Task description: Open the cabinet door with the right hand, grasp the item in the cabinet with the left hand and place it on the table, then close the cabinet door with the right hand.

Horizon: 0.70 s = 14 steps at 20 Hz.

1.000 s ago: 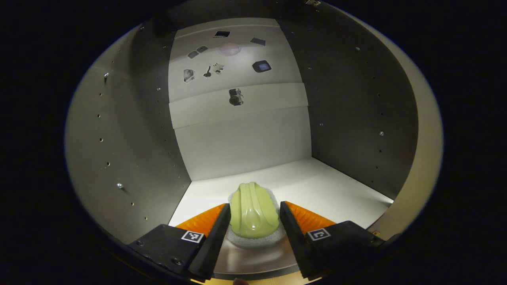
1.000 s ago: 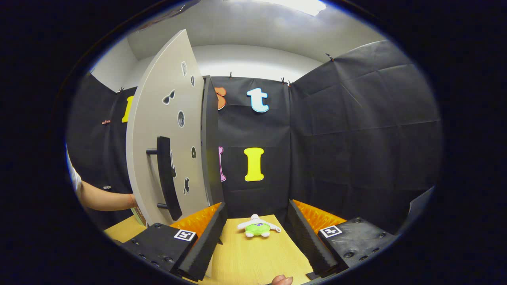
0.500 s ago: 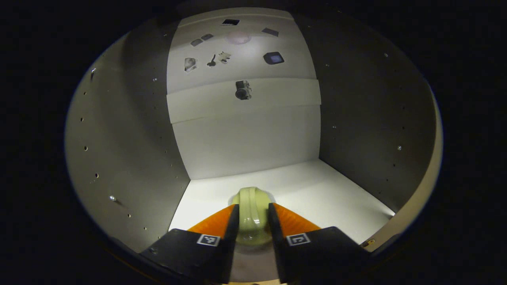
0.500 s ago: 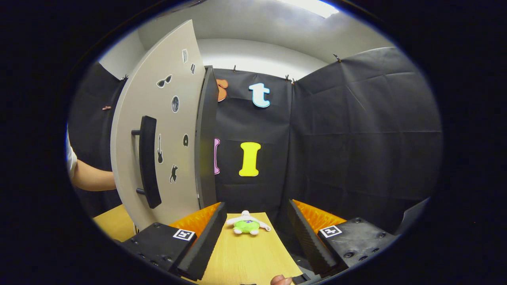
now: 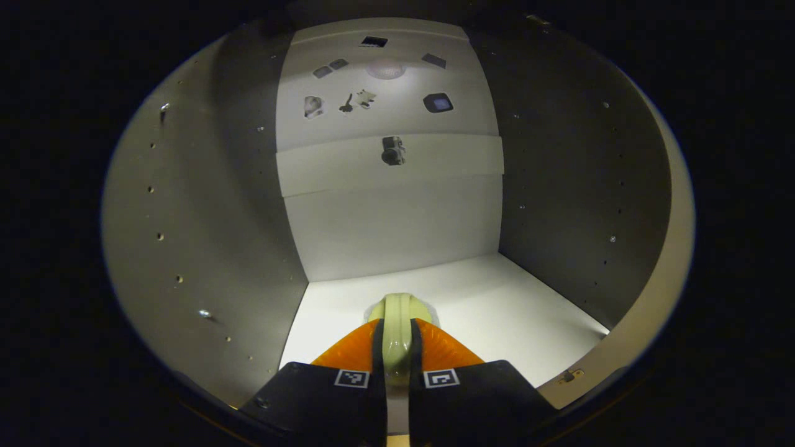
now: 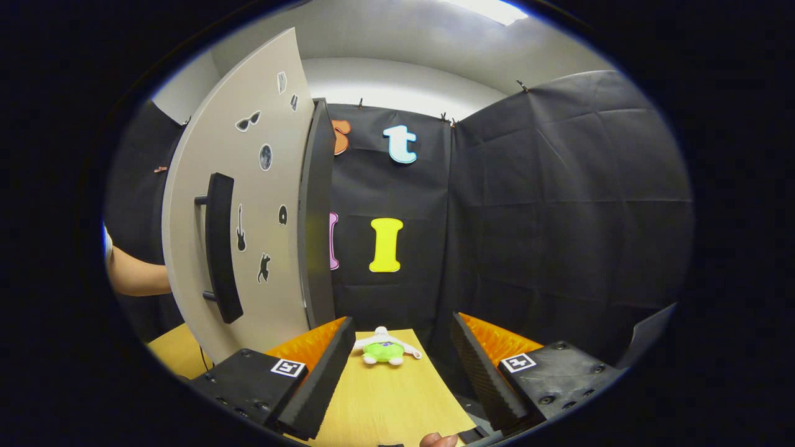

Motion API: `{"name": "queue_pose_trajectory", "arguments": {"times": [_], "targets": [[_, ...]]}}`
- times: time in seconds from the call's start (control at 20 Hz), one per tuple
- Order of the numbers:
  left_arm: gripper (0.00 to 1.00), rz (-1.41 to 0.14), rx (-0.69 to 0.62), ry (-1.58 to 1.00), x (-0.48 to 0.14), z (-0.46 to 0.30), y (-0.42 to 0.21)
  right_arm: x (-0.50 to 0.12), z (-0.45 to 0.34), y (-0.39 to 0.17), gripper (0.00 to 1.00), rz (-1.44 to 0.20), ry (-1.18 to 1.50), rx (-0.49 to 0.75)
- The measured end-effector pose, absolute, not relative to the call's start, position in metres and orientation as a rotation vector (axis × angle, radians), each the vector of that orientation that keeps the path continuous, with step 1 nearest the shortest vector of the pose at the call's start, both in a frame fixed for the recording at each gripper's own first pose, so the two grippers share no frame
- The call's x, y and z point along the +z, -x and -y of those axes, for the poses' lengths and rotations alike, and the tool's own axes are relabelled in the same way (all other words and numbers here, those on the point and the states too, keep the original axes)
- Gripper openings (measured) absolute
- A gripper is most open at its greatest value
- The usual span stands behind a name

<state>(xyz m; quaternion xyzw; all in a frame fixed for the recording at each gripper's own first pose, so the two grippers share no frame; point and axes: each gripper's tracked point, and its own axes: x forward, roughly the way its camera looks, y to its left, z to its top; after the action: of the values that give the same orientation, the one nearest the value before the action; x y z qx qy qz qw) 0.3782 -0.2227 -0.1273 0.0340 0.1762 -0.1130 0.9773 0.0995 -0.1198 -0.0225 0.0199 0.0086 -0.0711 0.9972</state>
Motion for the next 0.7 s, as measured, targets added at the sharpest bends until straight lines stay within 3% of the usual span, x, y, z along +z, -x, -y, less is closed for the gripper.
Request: {"name": "queue_pose_trajectory", "arguments": {"times": [0.45, 0.7], "targets": [[0.16, -0.243, -0.302, -0.040, -0.087, 0.202, -0.268, -0.012, 0.097, -0.113, 0.98, 0.024, -0.088, -0.092], [0.17, -0.198, -0.323, -0.033, -0.101, 0.193, -0.182, -0.016, 0.097, -0.115, 0.98, 0.006, -0.144, -0.118]]}}
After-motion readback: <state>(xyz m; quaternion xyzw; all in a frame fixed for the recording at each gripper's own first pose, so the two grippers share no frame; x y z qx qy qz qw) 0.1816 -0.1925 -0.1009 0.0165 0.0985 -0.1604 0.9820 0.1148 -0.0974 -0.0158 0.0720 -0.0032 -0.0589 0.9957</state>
